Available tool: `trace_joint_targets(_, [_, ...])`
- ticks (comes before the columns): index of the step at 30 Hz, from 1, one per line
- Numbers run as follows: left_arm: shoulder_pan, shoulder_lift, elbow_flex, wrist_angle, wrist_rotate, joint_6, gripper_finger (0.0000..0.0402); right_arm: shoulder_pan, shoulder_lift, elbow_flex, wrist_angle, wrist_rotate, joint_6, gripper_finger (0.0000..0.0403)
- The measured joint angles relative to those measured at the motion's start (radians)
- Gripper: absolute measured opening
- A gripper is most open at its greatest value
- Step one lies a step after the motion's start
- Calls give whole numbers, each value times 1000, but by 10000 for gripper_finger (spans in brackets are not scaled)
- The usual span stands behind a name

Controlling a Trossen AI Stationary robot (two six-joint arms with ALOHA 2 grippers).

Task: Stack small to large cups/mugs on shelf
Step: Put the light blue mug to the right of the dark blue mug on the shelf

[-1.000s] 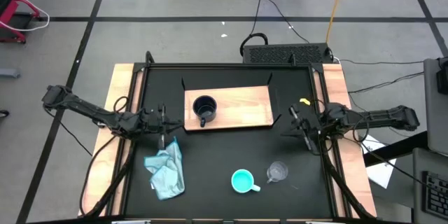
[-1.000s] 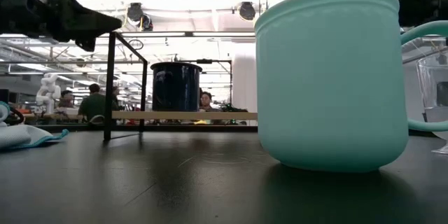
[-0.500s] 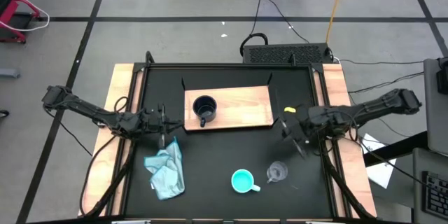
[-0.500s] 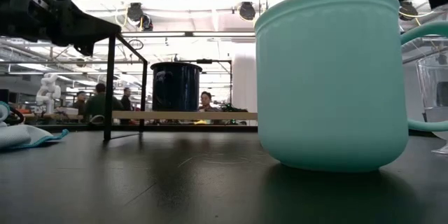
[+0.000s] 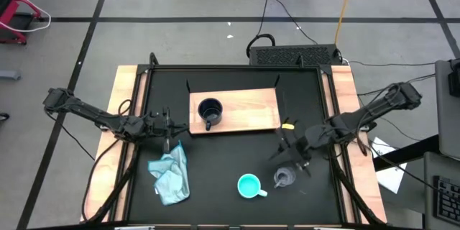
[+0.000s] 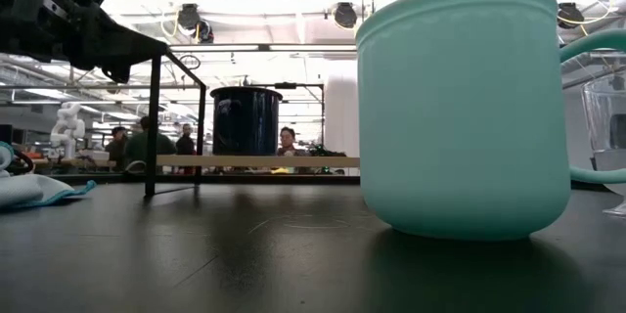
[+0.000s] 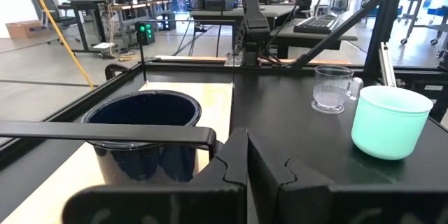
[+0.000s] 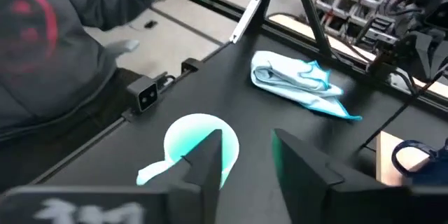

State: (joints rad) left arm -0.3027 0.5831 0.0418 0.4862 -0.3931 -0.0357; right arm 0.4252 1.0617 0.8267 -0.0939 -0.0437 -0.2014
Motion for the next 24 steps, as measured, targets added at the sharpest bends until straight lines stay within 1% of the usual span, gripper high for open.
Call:
trace_joint_targets(3, [0,0,0,0,0,-2,5,15,50,59,-56,44,38,163])
trace_joint_targets(7, [0,0,0,-1,1,-4,5,18,127,148,-168,44,92,184])
trace_joint_targets(10, [0,0,0,0,1,-5,6,15,179,202,-236,44,124,186])
trace_joint_targets(16, [0,0,0,0,2,-7,6,1,266,265,-286,42,153,180])
trace_joint_targets(24, [0,0,1,-3,2,-25,6,1,363,278,-254,-10,134,180])
